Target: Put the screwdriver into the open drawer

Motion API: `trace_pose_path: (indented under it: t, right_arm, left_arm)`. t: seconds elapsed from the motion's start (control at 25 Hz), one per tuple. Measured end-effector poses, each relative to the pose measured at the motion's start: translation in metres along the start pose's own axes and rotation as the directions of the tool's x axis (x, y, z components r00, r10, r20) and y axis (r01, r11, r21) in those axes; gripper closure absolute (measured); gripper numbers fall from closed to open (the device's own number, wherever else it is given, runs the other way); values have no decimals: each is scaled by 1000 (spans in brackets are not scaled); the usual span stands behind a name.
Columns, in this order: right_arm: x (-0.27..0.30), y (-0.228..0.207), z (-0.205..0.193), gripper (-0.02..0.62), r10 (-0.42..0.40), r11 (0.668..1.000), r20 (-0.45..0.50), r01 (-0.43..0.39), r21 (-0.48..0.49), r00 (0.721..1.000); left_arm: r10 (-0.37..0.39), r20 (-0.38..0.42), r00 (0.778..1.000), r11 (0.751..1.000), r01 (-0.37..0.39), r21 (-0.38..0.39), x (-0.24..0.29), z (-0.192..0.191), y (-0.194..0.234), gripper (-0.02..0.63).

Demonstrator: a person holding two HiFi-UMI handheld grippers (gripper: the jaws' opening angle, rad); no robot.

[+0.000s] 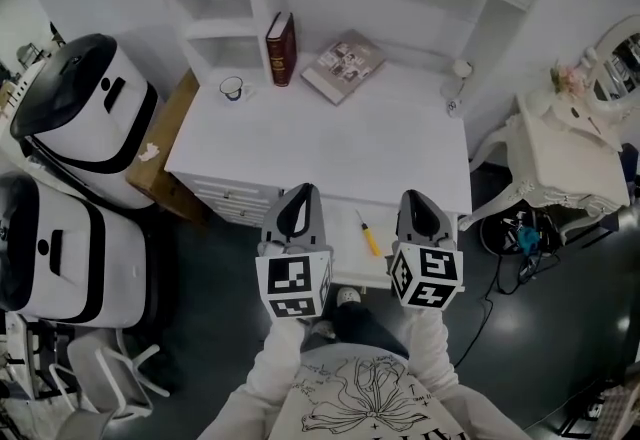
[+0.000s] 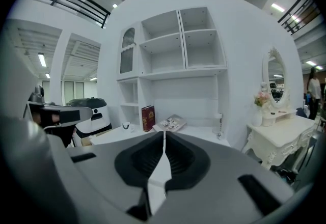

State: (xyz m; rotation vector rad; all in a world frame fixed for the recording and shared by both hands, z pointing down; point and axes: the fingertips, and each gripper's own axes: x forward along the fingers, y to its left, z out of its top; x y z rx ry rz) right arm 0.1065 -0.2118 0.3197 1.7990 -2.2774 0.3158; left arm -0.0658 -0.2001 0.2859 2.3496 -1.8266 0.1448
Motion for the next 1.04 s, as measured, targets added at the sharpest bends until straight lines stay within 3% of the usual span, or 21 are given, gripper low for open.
trace_pose_path:
  t: [1.04]
  right_arm:
    - [-26,1,13,583,-1,1000,61,1,8,998]
  left_arm:
    - [3,39,999,1000,-3,10,-22,12,-8,596]
